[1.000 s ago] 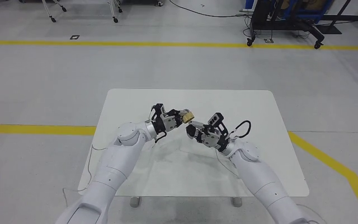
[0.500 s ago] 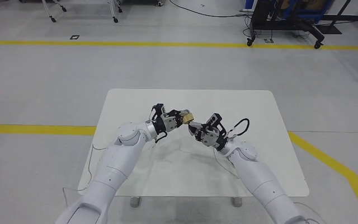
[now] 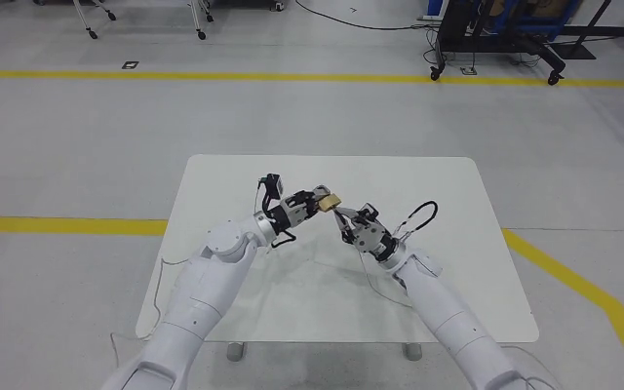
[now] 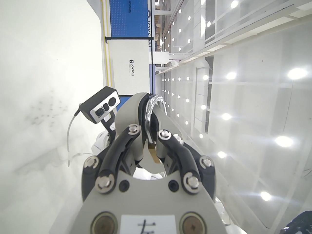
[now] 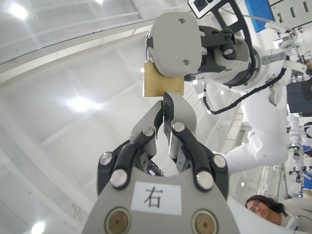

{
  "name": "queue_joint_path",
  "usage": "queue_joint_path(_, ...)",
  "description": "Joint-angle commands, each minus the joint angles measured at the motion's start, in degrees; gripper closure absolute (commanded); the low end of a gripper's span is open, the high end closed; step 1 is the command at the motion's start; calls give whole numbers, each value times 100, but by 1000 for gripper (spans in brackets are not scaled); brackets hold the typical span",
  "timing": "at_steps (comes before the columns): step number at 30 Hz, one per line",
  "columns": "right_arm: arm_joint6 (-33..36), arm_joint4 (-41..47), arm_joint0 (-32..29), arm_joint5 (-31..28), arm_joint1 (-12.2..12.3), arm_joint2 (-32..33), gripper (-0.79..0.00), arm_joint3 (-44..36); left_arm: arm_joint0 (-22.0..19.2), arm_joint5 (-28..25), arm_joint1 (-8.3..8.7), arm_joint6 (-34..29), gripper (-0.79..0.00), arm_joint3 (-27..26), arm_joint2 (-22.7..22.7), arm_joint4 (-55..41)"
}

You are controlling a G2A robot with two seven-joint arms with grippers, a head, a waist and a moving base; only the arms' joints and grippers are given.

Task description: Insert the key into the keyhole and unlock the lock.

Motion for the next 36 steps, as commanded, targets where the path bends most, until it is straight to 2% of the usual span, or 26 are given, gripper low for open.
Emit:
queue_joint_path(1, 107, 139, 20, 144, -14, 11, 0, 60, 62, -173, 0, 128, 0, -66, -4, 61)
queue_joint_path(8, 235, 107, 119, 202, -51, 3, 0, 240, 162, -339, 12, 265, 0, -193, -60, 91)
queue_joint_path(10, 125, -279, 172, -130, -35, 0, -28, 257, 179, -374, 14, 305, 0, -212, -72, 104)
queue_joint_path(11, 104, -435, 163, -267, -29, -8, -129, 227, 190, -388, 14, 342, 0, -220, -75, 118)
queue_joint_path(12, 157, -478, 140, -292, -24, -1, -163, 184, 196, -397, 14, 401, 0, -225, -83, 137)
queue_joint_path(13, 171, -590, 136, -377, -9, 27, -292, 165, 203, -420, 14, 480, 0, -235, -92, 162)
queue_joint_path(14, 156, -730, 126, -482, 10, 60, -354, 147, 213, -472, 14, 579, 0, -251, -95, 235)
queue_joint_path(15, 113, -854, 108, -584, 32, 108, -366, 128, 216, -532, 18, 703, 0, -261, -86, 399)
queue_joint_path(16, 14, -984, 84, -697, 55, 162, -526, 110, 229, -581, 18, 816, 0, -275, -64, 547)
queue_joint_path(17, -235, -1250, 71, -966, 88, 241, -560, 95, 239, -624, 19, 943, 0, -284, -31, 746)
queue_joint_path(19, -388, -1503, -49, -1170, 137, 345, -785, -75, 256, -654, 15, 1151, 0, -306, 35, 1043)
queue_joint_path(24, -1046, -2347, -410, -1898, 365, 1012, -785, -403, 246, -579, 11, 1815, 0, -274, 269, 2221)
queue_joint_path(27, -1664, -3086, -757, -2292, 521, 1486, -785, -835, 180, -237, -18, 2394, 0, -123, 616, 3445)
queue_joint_path(29, -1933, -3346, -1048, -2392, 609, 1823, -785, -1233, 132, 41, -73, 2629, 0, -4, 877, 3937)
queue_joint_path(33, -2391, -3699, -1635, -2418, 728, 2364, -785, -2048, 16, 684, -225, 2787, 0, 318, 1276, 4204)
queue_joint_path(36, -2432, -3721, -1722, -2386, 738, 2415, -785, -2175, -103, 1158, -350, 2783, 0, 548, 1469, 4114)
